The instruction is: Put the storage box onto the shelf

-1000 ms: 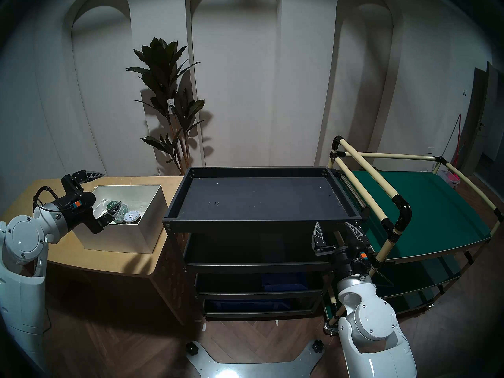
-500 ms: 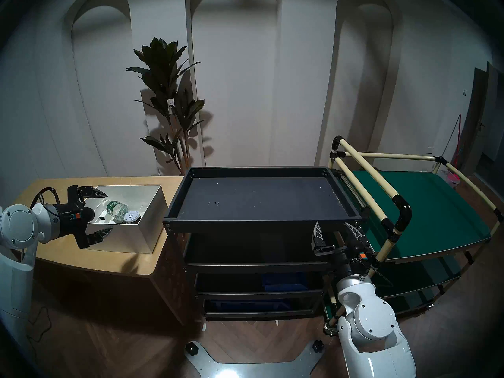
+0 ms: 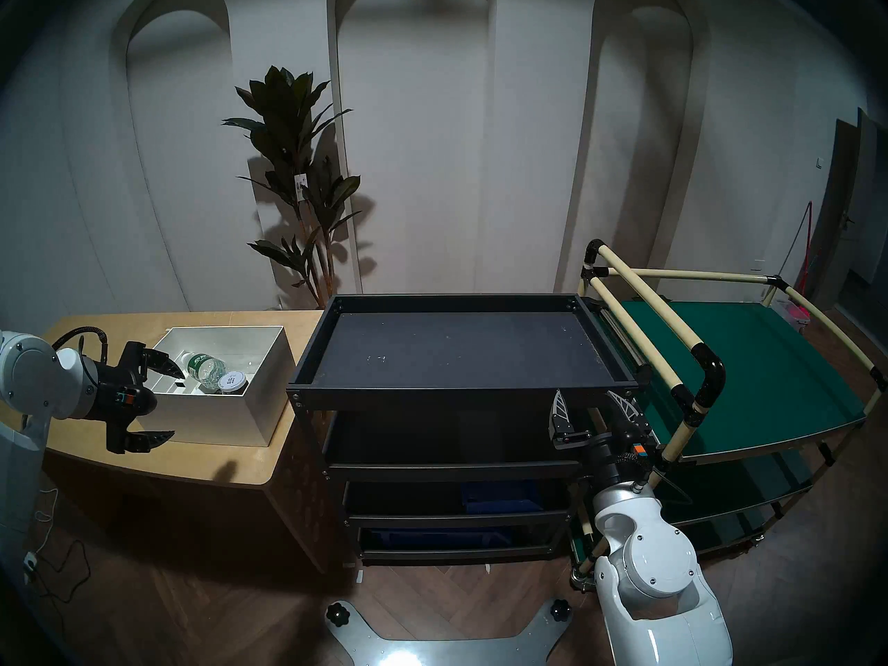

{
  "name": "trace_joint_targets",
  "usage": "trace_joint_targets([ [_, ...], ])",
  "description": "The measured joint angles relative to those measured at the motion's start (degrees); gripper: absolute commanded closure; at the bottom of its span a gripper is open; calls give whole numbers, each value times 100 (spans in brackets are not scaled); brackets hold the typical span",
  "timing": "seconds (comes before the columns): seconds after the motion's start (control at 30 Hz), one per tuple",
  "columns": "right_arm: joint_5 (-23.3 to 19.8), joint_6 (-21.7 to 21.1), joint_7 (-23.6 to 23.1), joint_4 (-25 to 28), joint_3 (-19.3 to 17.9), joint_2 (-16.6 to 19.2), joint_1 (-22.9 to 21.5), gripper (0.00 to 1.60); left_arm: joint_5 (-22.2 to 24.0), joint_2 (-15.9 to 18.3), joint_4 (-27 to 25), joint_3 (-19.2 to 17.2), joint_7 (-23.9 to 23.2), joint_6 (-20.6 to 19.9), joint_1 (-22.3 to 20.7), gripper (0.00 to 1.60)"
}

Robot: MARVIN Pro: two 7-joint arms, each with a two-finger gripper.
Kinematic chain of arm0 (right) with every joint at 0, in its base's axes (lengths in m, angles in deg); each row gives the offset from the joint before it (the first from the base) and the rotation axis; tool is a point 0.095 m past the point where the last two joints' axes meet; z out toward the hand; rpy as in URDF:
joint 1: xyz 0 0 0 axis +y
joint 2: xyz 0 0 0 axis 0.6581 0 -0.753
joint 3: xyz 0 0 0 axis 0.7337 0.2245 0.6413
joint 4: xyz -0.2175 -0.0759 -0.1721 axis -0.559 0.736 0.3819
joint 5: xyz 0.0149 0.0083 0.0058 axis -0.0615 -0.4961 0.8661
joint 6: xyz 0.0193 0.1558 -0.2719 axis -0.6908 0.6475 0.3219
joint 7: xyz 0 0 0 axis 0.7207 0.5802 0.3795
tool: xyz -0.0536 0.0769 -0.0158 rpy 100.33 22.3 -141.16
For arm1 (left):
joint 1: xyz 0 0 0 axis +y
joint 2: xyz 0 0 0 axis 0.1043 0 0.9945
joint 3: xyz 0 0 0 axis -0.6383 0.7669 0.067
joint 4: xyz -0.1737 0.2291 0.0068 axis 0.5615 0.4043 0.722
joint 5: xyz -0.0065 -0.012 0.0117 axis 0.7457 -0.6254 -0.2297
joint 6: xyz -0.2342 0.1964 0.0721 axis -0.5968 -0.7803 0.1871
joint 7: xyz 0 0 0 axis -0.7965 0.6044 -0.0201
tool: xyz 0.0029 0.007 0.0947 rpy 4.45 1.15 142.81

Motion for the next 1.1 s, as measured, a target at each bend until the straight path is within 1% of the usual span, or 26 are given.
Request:
trace_joint_targets([
  [0.17,0,0,0,-12,0,0,-8,0,-171,290,138,62,-242,217,-127,0],
  [0.27,0,0,0,-19,0,0,-12,0,-263,473,226,191,-352,346,-193,0],
  [0.5,0,0,0,-38,0,1,-23,0,-393,885,453,649,-528,583,-347,0],
  [0.67,0,0,0,-55,0,1,-30,0,-416,1153,622,942,-605,676,-459,0],
  [0.8,0,-1,0,-72,0,1,-34,0,-416,1326,770,1089,-651,717,-560,0],
  [0.93,0,-1,0,-88,0,1,-38,0,-401,1469,914,1165,-686,734,-672,0],
  [1.1,0,-1,0,-114,0,2,-44,0,-331,1636,1072,1175,-705,740,-835,0],
])
